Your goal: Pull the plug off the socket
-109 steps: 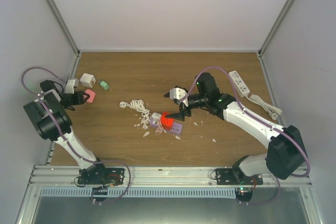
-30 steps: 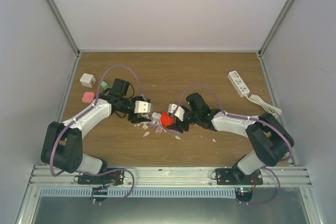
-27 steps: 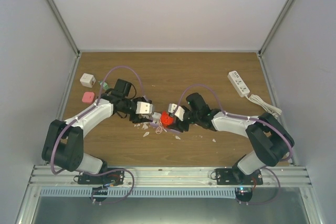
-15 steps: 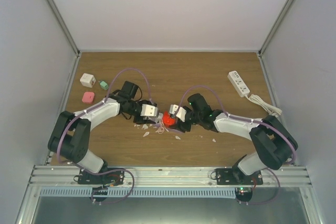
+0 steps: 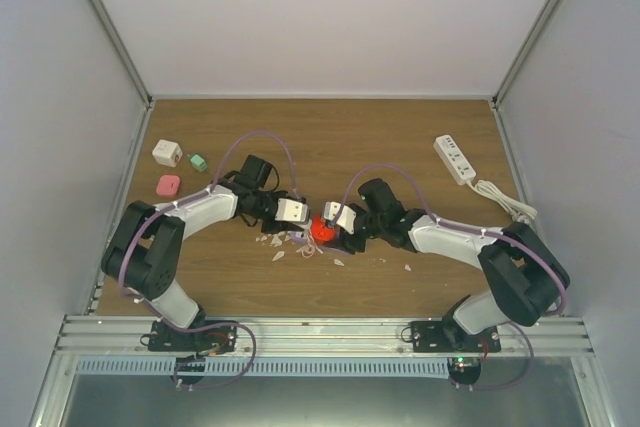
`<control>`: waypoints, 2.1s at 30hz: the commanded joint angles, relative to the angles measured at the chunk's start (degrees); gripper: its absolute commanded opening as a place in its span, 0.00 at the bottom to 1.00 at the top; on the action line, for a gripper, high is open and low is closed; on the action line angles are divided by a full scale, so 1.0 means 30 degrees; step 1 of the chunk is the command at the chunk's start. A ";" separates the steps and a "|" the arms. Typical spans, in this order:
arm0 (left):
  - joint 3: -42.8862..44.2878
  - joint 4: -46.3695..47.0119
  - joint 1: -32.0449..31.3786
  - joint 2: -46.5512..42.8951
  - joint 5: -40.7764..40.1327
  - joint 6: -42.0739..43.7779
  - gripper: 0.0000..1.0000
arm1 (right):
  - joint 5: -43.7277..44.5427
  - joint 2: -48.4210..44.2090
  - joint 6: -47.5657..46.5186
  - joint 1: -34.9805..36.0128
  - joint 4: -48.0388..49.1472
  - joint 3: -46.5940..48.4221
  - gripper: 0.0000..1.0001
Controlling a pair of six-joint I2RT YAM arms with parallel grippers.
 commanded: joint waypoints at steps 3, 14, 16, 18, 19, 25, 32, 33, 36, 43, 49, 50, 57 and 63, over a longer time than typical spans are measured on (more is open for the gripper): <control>0.0350 0.0877 -0.0142 0.0119 0.0887 -0.0044 0.26 | -0.0292 0.0069 -0.0208 0.0042 -0.0835 0.0158 0.33; 0.0662 0.0320 -0.0093 -0.0821 0.2646 0.0002 0.10 | 0.0307 0.0737 -0.0185 0.0035 -0.1196 0.0526 0.22; 0.1128 -0.0633 -0.0062 -0.0613 0.3165 0.0216 0.10 | 0.0369 0.0722 -0.0276 0.0036 -0.1262 0.0491 0.21; 0.1492 -0.1291 0.0039 -0.0356 0.3786 0.0124 0.09 | 0.0429 0.0632 -0.0394 0.0036 -0.1236 0.0392 0.21; 0.1647 -0.1551 0.0082 -0.0239 0.3990 0.0130 0.09 | 0.0492 0.0633 -0.0445 0.0046 -0.1274 0.0362 0.20; 0.1746 -0.2034 0.0168 -0.0376 0.4462 0.0327 0.08 | 0.0673 0.0781 -0.0555 -0.0012 -0.1418 0.0388 0.17; 0.1163 -0.2006 0.0189 -0.1153 0.3499 0.1362 0.07 | 0.0896 0.0931 -0.0494 -0.0098 -0.1621 0.0553 0.17; 0.1104 -0.2094 0.0229 -0.1261 0.3424 0.1450 0.07 | 0.0928 0.0923 -0.0494 -0.0146 -0.1630 0.0562 0.17; 0.0992 -0.2253 0.0486 -0.1651 0.3422 0.1325 0.07 | 0.1031 0.0963 -0.0348 -0.0374 -0.1688 0.0591 0.17; 0.1054 -0.2670 0.1350 -0.2606 0.3357 0.0755 0.07 | 0.1227 0.0818 0.0334 -0.1115 -0.1561 0.0582 0.18; 0.0952 -0.2753 0.1971 -0.3232 0.2994 0.0127 0.08 | 0.1229 0.0774 0.0551 -0.1485 -0.1397 0.0511 0.19; 0.0924 -0.2781 0.2079 -0.3378 0.2950 0.0039 0.08 | 0.1237 0.0805 0.0614 -0.1568 -0.1375 0.0505 0.19; 0.1164 -0.3050 0.2991 -0.3914 0.2815 -0.0818 0.07 | 0.1247 0.0704 0.0868 -0.2026 -0.1325 0.0517 0.22; 0.1561 -0.3552 0.4400 -0.4420 0.2326 -0.1573 0.08 | 0.1286 0.0688 0.1021 -0.2267 -0.1316 0.0483 0.22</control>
